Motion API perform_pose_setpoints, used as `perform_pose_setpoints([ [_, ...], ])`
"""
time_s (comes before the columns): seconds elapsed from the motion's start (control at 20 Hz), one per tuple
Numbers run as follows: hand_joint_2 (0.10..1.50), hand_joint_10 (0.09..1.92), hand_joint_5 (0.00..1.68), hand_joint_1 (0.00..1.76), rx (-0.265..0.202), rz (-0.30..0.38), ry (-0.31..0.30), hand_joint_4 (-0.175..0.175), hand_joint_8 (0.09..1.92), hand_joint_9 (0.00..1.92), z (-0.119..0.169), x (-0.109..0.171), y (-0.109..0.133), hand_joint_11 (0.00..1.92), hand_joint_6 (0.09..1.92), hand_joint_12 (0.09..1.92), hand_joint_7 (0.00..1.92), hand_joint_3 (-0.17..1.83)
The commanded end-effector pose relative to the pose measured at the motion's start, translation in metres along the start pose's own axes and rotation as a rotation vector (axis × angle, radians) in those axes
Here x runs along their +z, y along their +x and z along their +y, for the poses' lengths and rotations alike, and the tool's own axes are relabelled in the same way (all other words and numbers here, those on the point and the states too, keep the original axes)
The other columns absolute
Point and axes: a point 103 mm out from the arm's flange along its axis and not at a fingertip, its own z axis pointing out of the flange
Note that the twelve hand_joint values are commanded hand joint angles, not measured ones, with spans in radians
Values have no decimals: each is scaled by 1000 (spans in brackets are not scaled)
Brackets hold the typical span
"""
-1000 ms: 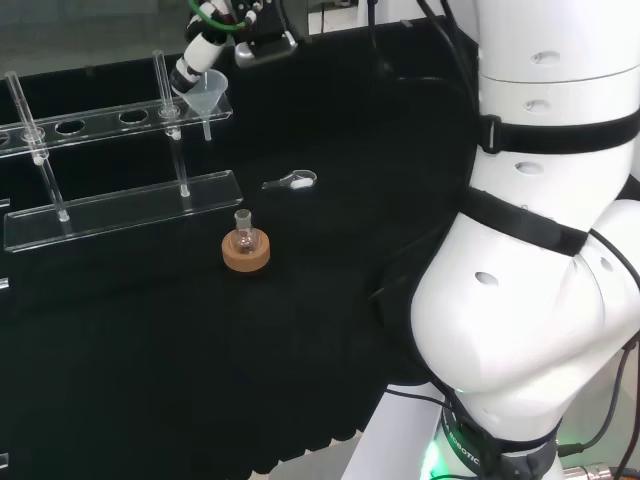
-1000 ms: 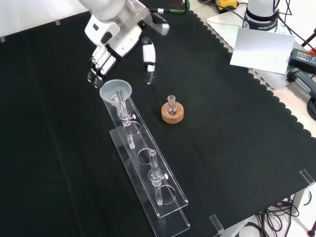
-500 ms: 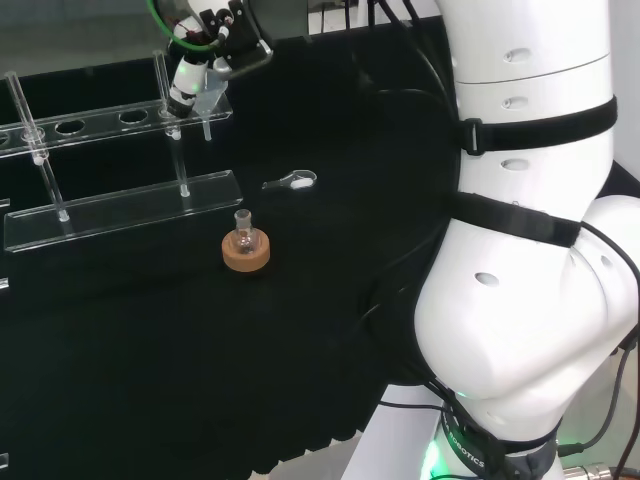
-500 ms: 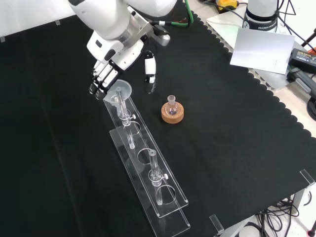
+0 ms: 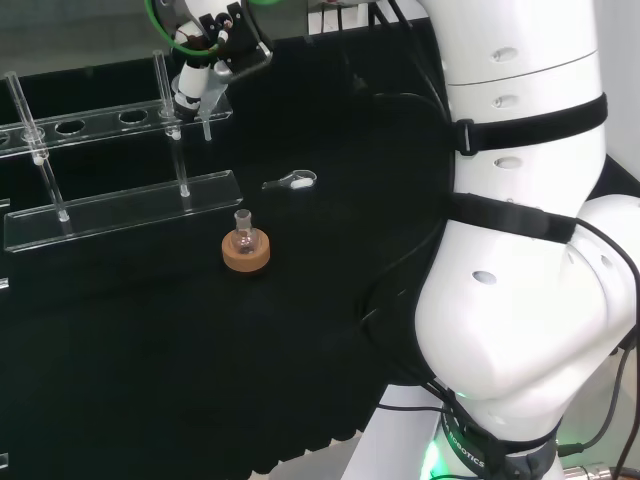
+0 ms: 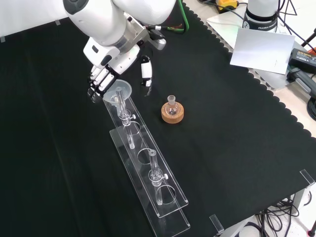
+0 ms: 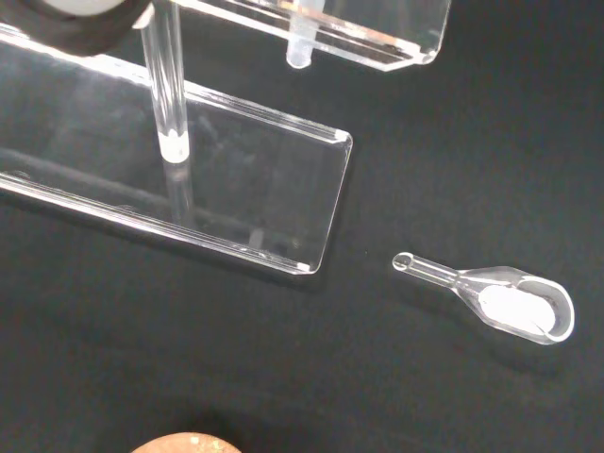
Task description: Pick up the funnel from the transparent funnel stand.
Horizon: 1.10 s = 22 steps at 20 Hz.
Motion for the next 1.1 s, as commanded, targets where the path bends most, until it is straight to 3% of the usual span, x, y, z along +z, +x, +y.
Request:
perform_pose_setpoints([
  [0.05, 690, 904, 13, 734, 9, 1, -2, -40, 396, 94, 9, 5, -4, 343, 87, 1511, 0, 301],
  [0.45, 653, 859, 61, 754, 28, 2, 3, -43, 550, 182, 14, 8, -8, 355, 87, 1503, 0, 429],
  [0.65, 634, 769, 130, 763, 24, -1, -19, -45, 682, 352, 22, 12, -11, 363, 87, 1489, 66, 508],
  [0.95, 628, 657, 267, 784, 29, -17, -33, -55, 724, 597, 27, 16, -13, 393, 87, 1457, 276, 579],
  [1.1, 647, 598, 482, 796, 86, -64, -196, -55, 727, 766, 13, 7, -15, 471, 87, 1395, 498, 594],
])
